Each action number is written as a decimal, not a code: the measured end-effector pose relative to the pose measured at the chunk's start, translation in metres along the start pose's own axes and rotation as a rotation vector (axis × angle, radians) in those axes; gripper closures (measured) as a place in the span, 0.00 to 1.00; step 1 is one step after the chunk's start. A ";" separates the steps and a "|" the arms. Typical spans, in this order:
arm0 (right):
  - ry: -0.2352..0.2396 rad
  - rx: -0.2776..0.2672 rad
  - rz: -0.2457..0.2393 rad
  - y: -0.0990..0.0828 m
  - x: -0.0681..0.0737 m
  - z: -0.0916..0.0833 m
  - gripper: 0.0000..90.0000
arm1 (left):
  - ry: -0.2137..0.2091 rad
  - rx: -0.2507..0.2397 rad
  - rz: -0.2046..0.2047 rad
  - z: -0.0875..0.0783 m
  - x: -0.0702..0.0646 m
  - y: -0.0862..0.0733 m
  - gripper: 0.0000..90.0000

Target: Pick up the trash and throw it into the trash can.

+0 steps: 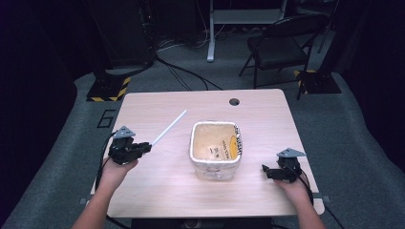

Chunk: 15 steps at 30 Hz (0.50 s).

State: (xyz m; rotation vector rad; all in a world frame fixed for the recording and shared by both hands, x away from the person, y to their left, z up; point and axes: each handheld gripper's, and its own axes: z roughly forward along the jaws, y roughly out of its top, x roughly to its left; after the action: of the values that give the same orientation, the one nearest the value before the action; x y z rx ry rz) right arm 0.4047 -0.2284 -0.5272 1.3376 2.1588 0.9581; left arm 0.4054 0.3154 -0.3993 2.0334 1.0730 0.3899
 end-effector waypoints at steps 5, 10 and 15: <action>0.000 0.000 0.000 0.000 0.000 0.000 0.16 | -0.008 -0.006 0.001 -0.005 -0.002 0.003 0.87; 0.000 0.000 0.000 0.000 0.000 0.000 0.16 | -0.031 -0.011 -0.003 -0.009 -0.003 0.006 0.87; 0.000 0.000 0.003 0.000 0.000 0.000 0.16 | -0.046 -0.010 0.015 -0.012 -0.007 0.007 0.87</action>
State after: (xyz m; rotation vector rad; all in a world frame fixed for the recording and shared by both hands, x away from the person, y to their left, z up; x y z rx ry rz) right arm 0.4045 -0.2282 -0.5272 1.3416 2.1570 0.9589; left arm 0.3981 0.3133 -0.3852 2.0328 1.0269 0.3540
